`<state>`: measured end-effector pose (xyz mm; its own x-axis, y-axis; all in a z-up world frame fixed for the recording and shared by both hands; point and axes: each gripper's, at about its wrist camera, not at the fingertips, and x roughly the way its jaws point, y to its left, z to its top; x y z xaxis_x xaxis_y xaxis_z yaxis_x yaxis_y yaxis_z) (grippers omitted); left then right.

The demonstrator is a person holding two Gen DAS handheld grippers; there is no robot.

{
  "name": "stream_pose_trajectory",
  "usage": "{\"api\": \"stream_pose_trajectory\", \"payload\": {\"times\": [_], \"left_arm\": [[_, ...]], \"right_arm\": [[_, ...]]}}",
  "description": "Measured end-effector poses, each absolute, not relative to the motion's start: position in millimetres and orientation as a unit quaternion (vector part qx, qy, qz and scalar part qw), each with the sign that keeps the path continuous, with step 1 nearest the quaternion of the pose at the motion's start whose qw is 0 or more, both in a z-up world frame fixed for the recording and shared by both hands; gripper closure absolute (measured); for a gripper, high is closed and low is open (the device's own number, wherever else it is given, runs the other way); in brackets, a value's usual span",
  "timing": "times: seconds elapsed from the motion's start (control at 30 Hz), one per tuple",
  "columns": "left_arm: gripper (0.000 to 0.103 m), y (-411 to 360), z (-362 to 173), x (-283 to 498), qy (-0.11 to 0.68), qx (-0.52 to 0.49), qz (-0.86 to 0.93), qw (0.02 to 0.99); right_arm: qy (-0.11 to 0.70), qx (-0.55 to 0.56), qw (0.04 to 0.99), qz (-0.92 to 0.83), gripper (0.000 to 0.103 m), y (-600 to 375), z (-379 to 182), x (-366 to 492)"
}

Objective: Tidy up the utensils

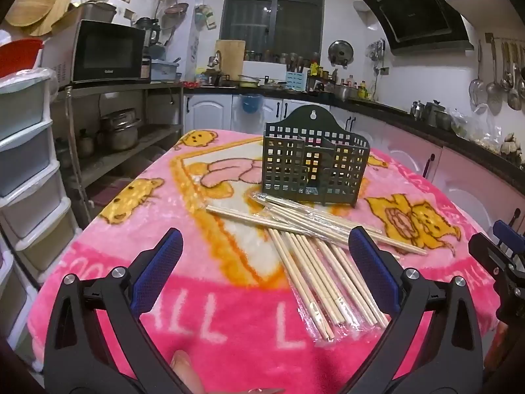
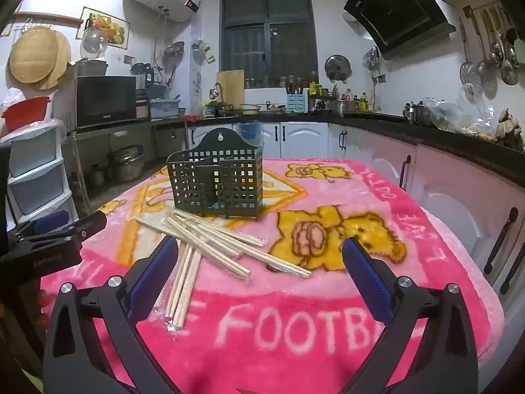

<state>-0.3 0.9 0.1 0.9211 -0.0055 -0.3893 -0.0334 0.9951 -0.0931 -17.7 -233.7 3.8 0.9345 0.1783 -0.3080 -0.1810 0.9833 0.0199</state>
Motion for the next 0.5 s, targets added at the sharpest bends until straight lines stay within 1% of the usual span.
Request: {"api": "stream_pose_trajectory", "payload": {"times": [0.5], "left_arm": [[0.009, 0.5, -0.1, 0.4, 0.204, -0.047, 0.008, 0.978]], "right_arm": [[0.168, -0.007, 0.981, 0.092, 0.006, -229.4, 0.4, -12.2]]}}
